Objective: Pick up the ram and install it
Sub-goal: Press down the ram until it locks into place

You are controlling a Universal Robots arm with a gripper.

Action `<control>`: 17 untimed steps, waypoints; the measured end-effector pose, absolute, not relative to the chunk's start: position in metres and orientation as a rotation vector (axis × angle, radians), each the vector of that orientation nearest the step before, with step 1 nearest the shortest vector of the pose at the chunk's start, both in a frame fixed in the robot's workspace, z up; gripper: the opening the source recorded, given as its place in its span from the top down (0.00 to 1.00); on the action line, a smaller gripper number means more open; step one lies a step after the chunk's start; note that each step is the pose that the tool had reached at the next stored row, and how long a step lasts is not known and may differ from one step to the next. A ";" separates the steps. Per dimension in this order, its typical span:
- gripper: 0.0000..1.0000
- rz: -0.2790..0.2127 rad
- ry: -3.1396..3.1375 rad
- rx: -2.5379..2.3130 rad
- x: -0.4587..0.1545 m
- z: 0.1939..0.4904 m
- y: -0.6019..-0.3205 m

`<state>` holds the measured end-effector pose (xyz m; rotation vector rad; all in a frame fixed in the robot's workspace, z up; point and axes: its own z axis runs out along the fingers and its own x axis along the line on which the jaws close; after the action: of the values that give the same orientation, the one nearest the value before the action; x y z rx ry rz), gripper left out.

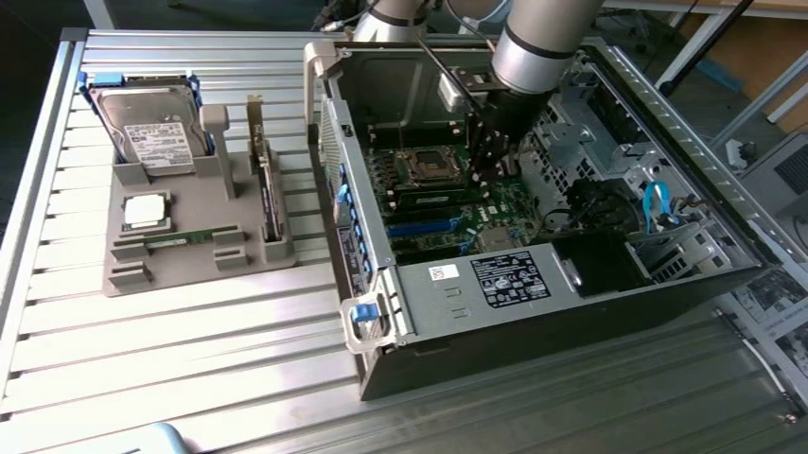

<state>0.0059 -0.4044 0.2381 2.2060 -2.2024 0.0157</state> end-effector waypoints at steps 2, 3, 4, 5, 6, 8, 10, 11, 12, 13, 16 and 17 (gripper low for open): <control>0.89 0.017 -2.203 2.207 -0.001 0.238 -0.404; 0.89 0.018 -2.203 2.207 -0.005 0.238 -0.404; 0.89 0.018 -2.204 2.207 -0.009 0.238 -0.404; 0.89 0.019 -2.204 2.207 -0.013 0.238 -0.404; 0.89 0.020 -2.204 2.208 -0.017 0.238 -0.404; 0.89 0.022 -2.205 2.208 -0.026 0.238 -0.404; 0.89 0.023 -2.206 2.209 -0.033 0.238 -0.404; 0.89 0.023 -2.206 2.209 -0.036 0.238 -0.404; 0.89 0.024 -2.206 2.210 -0.039 0.238 -0.404; 0.89 0.024 -2.206 2.210 -0.043 0.238 -0.404; 0.89 0.026 -2.207 2.210 -0.053 0.238 -0.404; 0.89 0.026 -2.207 2.211 -0.056 0.238 -0.404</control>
<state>-0.0564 -0.4044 0.2380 2.2107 -2.2073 0.0262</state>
